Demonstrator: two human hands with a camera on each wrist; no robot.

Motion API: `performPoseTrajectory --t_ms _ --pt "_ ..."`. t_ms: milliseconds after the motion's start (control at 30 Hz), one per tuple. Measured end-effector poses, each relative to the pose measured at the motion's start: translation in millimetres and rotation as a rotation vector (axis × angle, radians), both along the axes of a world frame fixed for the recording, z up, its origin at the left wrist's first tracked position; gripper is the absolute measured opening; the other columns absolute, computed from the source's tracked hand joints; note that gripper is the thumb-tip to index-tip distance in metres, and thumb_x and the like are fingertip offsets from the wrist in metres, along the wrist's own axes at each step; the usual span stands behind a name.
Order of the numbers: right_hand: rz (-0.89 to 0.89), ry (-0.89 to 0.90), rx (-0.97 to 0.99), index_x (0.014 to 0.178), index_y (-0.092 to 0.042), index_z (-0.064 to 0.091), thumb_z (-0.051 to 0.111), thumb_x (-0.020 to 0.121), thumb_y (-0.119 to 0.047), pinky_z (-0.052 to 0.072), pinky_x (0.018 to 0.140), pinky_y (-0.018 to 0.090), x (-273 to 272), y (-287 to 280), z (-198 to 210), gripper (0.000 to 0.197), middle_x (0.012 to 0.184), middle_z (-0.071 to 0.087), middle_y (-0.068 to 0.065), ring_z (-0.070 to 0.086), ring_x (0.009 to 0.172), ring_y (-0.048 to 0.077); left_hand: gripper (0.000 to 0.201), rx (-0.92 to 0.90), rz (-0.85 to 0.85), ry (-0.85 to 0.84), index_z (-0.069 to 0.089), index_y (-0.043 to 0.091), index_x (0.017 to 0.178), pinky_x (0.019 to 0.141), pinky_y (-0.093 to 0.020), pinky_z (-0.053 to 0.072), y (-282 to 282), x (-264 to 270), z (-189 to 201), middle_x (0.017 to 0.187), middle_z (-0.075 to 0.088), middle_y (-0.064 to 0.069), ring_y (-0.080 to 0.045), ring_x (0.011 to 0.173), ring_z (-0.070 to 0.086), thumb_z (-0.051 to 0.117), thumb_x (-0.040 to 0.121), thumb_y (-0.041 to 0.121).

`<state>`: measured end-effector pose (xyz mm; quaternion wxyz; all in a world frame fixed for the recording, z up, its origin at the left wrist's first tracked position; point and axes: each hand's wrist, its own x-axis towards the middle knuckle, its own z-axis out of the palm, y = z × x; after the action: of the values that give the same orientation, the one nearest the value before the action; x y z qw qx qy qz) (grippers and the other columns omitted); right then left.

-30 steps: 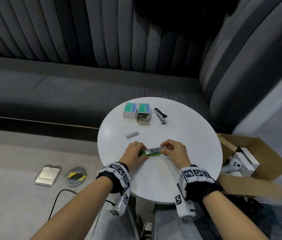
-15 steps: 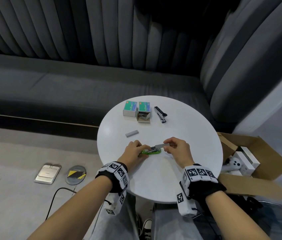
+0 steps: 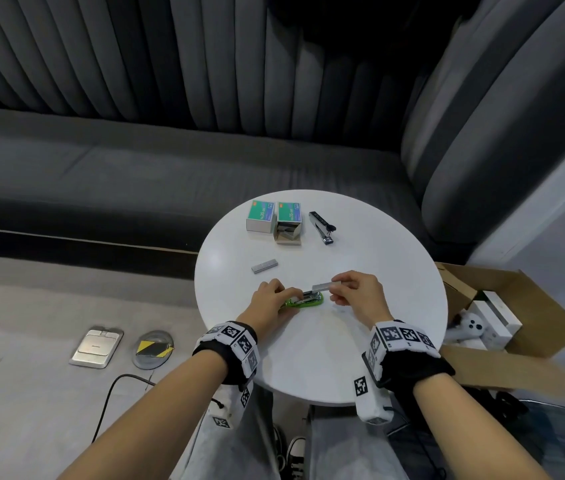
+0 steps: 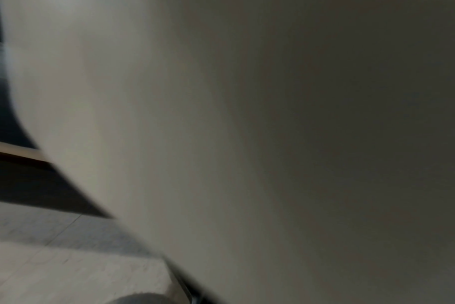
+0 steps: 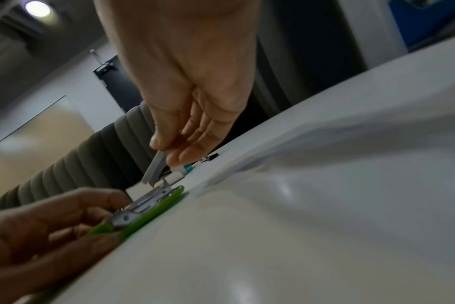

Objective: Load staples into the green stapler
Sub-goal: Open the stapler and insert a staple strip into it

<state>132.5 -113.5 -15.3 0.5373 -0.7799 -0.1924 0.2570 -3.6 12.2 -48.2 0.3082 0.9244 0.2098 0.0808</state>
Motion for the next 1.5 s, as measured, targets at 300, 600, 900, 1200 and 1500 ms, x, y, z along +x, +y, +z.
performPoseTrajectory --t_ms 300,600,900,1200,1500 --pt "0.158 -0.165 -0.121 0.094 0.005 0.067 0.064 0.079 0.004 0.049 0.052 0.006 1.9 10.5 5.5 0.015 0.067 0.060 0.008 0.059 0.051 0.006 0.024 -0.024 0.000 -0.028 0.061 0.023 0.112 0.081 -0.029 0.034 -0.6 -1.9 0.6 0.103 0.052 -0.013 -0.028 0.102 0.044 0.055 0.089 0.023" --pt "0.212 -0.216 -0.209 0.092 -0.002 0.069 0.067 0.078 0.000 0.048 0.057 0.009 3.3 10.9 -1.4 0.015 0.078 0.062 0.013 0.058 0.068 0.021 0.031 -0.072 0.039 -0.010 0.049 0.021 0.118 0.084 -0.028 0.031 -6.2 -2.3 4.5 0.112 0.051 -0.006 -0.022 0.106 0.040 0.054 0.088 0.023" --pt "0.246 -0.203 -0.240 0.082 -0.010 0.068 0.067 0.078 0.001 0.055 0.075 0.034 2.6 9.3 2.9 0.011 0.075 0.061 0.016 0.059 0.070 0.025 0.026 -0.065 0.070 0.019 0.050 0.013 0.111 0.088 -0.031 0.034 -6.7 -0.9 5.0 0.112 0.051 -0.006 -0.023 0.103 0.041 0.055 0.087 0.024" --pt "0.281 -0.193 -0.276 0.090 0.000 0.070 0.065 0.079 0.001 0.046 0.048 0.006 8.2 9.4 10.3 0.011 0.065 0.060 0.007 0.055 0.056 0.011 0.023 -0.066 0.074 -0.019 0.052 0.012 0.106 0.084 -0.029 0.032 -6.6 -0.9 2.4 0.108 0.052 -0.007 -0.023 0.102 0.041 0.056 0.086 0.023" --pt "0.340 -0.282 -0.335 0.090 0.001 0.070 0.063 0.080 0.001 0.047 0.062 0.020 4.0 15.3 14.7 0.012 0.067 0.062 0.010 0.053 0.055 0.013 0.021 -0.047 0.072 -0.049 0.053 0.013 0.104 0.081 -0.027 0.031 -6.5 -1.2 -0.5 0.105 0.052 -0.005 -0.022 0.099 0.041 0.055 0.085 0.023"
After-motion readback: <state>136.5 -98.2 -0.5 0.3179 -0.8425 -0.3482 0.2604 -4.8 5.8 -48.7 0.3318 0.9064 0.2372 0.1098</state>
